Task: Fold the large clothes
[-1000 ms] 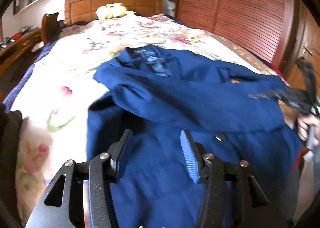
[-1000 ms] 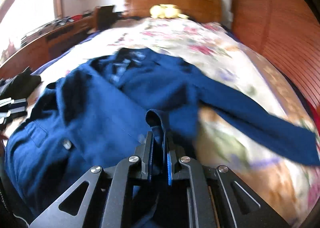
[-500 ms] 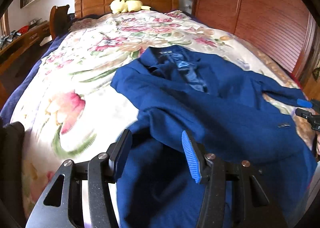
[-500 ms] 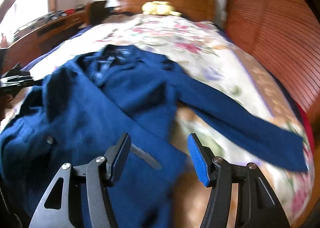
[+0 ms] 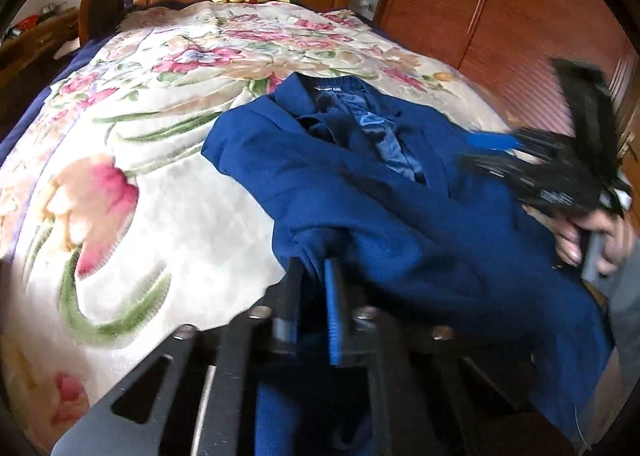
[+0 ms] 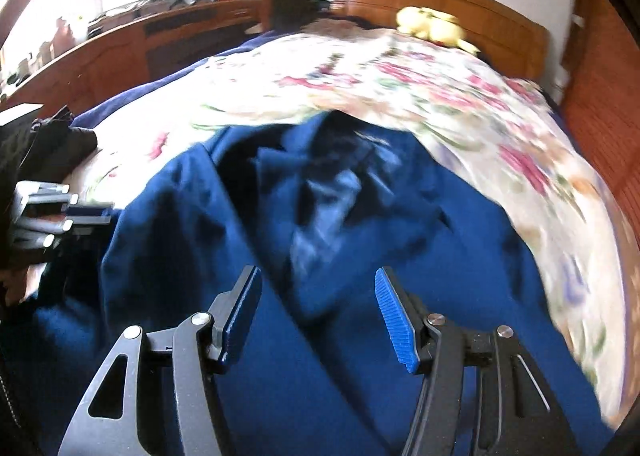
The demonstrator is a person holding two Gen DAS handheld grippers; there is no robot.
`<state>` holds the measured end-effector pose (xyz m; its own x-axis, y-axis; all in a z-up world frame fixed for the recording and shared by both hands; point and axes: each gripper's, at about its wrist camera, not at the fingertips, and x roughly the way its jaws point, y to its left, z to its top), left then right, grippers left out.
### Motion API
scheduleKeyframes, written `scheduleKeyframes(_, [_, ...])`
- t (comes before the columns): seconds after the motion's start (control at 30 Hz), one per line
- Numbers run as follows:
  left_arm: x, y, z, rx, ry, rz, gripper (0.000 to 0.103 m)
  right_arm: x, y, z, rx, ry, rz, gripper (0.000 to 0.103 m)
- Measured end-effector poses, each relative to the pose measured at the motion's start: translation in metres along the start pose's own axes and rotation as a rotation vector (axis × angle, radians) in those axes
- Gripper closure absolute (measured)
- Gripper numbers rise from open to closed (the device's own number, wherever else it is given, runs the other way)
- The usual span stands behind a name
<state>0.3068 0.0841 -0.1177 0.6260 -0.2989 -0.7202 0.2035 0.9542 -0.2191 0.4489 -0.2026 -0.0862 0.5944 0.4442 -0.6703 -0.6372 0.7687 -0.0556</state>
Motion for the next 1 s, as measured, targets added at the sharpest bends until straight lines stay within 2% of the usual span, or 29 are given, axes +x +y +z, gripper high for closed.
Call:
scheduleKeyframes(0.17, [-0.016,0.021,-0.002,-0.038,-0.051,0.056,0.097,0.05,0.029,0.036,-0.042,0.008,0.121,0.042])
scheduleKeyframes(0.27, [-0.016,0.035,-0.01,-0.088,-0.07,0.045,0.097,0.08,0.051,0.065,-0.064,0.023,0.185,0.042])
scheduleKeyframes(0.43, [-0.017,0.05,-0.017,-0.13,-0.088,0.024,0.097,0.126,0.078,0.104,-0.094,0.059,0.222,0.042])
scheduleKeyframes(0.63, [-0.014,0.05,-0.02,-0.128,-0.089,0.005,0.097,0.176,0.085,0.115,-0.086,0.192,0.256,0.043])
scheduleKeyframes(0.7, [-0.015,0.052,-0.019,-0.131,-0.091,-0.001,0.098,0.187,0.088,0.117,-0.103,0.222,0.26,0.059])
scheduleKeyframes(0.73, [-0.015,0.052,-0.019,-0.132,-0.094,-0.003,0.098,0.19,0.089,0.117,-0.119,0.228,0.248,0.076])
scheduleKeyframes(0.77, [-0.017,0.052,-0.019,-0.131,-0.101,-0.002,0.098,0.192,0.089,0.117,-0.132,0.23,0.245,0.082])
scheduleKeyframes(0.83, [-0.02,0.051,-0.018,-0.13,-0.117,0.007,0.098,0.188,0.093,0.125,-0.151,0.2,0.249,0.09])
scheduleKeyframes(0.9, [-0.025,0.054,-0.019,-0.139,-0.143,0.025,0.098,0.176,0.093,0.136,-0.146,0.116,0.244,0.091])
scheduleKeyframes(1.0, [-0.03,0.059,-0.02,-0.165,-0.167,0.061,0.103,0.149,0.089,0.144,-0.111,-0.093,0.212,0.092])
